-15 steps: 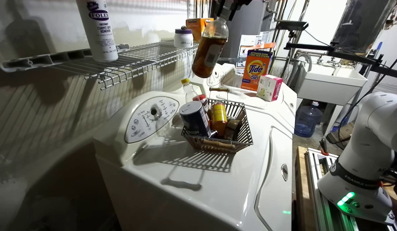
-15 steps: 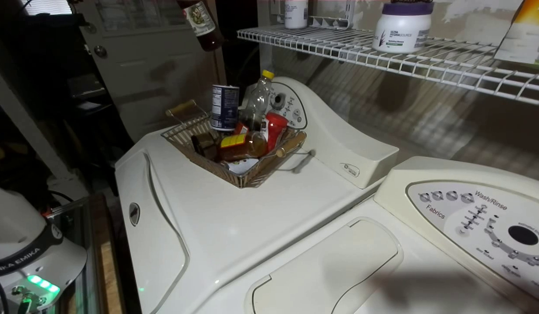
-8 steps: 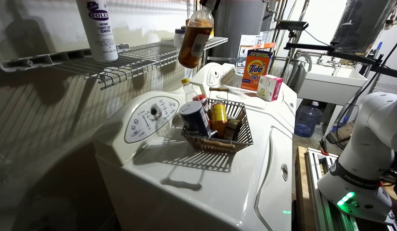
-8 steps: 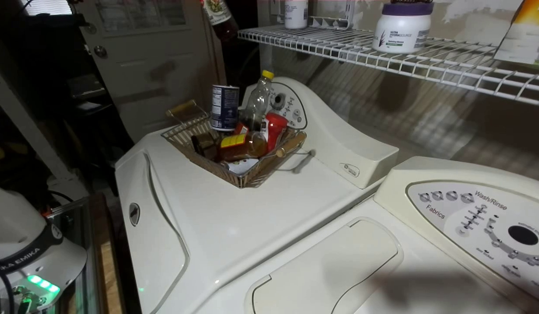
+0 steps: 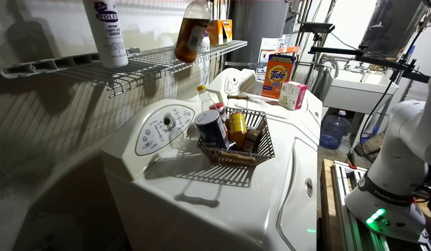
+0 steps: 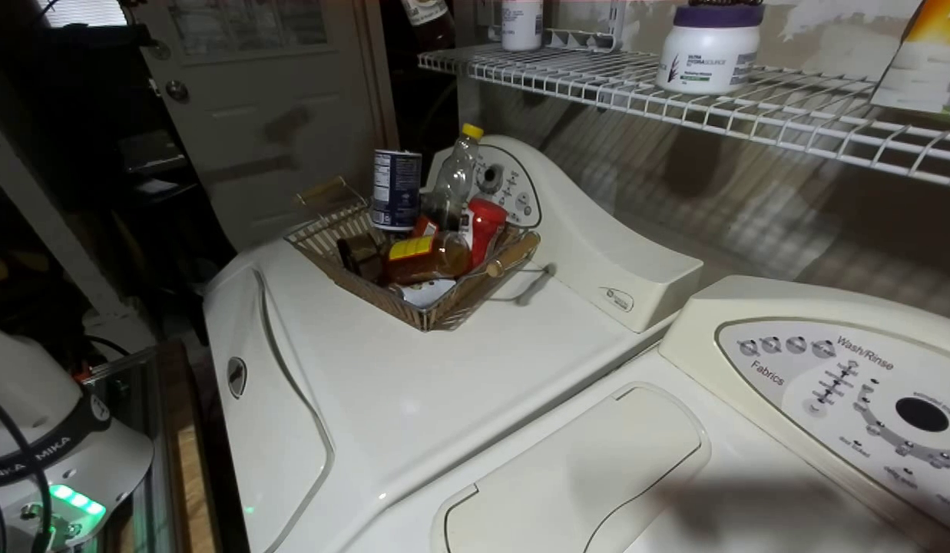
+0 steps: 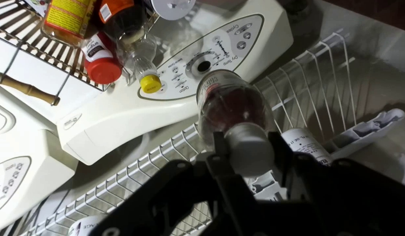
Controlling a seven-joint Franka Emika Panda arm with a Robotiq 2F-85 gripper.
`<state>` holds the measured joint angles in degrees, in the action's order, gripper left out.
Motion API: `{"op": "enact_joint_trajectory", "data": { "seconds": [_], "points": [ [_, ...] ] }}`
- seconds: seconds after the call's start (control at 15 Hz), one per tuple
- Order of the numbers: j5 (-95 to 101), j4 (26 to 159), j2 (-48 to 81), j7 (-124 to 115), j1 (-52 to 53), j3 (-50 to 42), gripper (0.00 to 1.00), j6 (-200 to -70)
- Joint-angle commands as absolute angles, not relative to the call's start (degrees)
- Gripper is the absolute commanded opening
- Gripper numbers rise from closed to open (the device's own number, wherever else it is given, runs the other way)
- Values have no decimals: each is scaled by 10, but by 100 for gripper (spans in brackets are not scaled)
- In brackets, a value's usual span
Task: Pick up the bottle with the brown liquid and place it on the rack
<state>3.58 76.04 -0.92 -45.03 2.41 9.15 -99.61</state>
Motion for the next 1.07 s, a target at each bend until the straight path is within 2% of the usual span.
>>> {"op": "enact_joint_trajectory", "data": {
  "seconds": [0.0, 1.0],
  "points": [
    [61, 654, 59, -428, 39, 79, 11, -976],
    [86, 481, 198, -392, 45, 72, 11, -930]
  ]
}}
